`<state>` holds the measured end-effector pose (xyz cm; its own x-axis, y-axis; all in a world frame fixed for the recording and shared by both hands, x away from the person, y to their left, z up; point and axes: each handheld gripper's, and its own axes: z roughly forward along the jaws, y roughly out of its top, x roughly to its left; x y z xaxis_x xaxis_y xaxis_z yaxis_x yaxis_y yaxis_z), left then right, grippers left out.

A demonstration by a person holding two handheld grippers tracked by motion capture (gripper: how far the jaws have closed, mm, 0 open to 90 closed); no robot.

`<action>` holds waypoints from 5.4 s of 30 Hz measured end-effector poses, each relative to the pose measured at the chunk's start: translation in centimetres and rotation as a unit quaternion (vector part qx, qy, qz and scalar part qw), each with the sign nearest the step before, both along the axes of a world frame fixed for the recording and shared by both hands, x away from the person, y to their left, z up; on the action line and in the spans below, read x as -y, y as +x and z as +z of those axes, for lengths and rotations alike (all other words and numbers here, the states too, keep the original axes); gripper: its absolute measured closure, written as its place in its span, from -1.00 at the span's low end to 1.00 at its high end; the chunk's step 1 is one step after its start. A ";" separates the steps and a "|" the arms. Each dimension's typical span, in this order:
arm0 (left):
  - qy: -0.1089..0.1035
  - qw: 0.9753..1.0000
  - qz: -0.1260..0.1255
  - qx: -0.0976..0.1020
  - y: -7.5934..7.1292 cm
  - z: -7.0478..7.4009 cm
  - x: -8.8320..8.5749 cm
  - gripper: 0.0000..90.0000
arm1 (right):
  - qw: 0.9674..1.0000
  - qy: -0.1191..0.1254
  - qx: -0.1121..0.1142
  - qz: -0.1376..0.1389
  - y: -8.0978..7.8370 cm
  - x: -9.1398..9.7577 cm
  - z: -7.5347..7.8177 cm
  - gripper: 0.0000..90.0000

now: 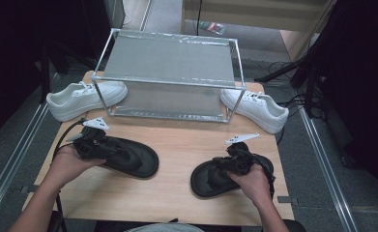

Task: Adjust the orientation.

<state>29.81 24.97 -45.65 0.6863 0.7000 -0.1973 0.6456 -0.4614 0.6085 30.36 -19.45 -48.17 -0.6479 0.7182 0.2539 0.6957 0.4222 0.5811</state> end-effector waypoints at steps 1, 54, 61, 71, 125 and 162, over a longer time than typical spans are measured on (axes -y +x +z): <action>0.003 1.000 0.000 0.000 0.0 0.0 -0.2 0.24 | 1.000 0.004 0.004 0.002 -0.1 -0.3 0.2 1.00; 0.019 0.993 0.094 -0.062 1.5 -5.2 -8.4 1.00 | 0.993 0.009 0.033 0.112 -0.8 -7.9 0.1 0.97; 0.028 0.996 0.060 -0.053 2.1 -5.2 -5.9 1.00 | 0.993 0.005 0.032 0.113 -0.9 -8.0 0.0 0.98; 0.010 0.997 0.031 -0.065 2.7 -5.3 -3.6 1.00 | 0.993 0.007 0.038 0.111 -0.7 -8.4 -0.1 0.97; 0.027 0.999 -0.019 -0.035 6.2 -5.0 -0.4 0.99 | 0.985 0.011 0.040 0.167 -1.6 -14.6 -2.2 1.00; 0.055 0.997 0.031 -0.052 6.3 -5.8 -4.2 0.99 | 0.993 0.012 0.041 0.113 0.9 -12.4 -2.1 1.00</action>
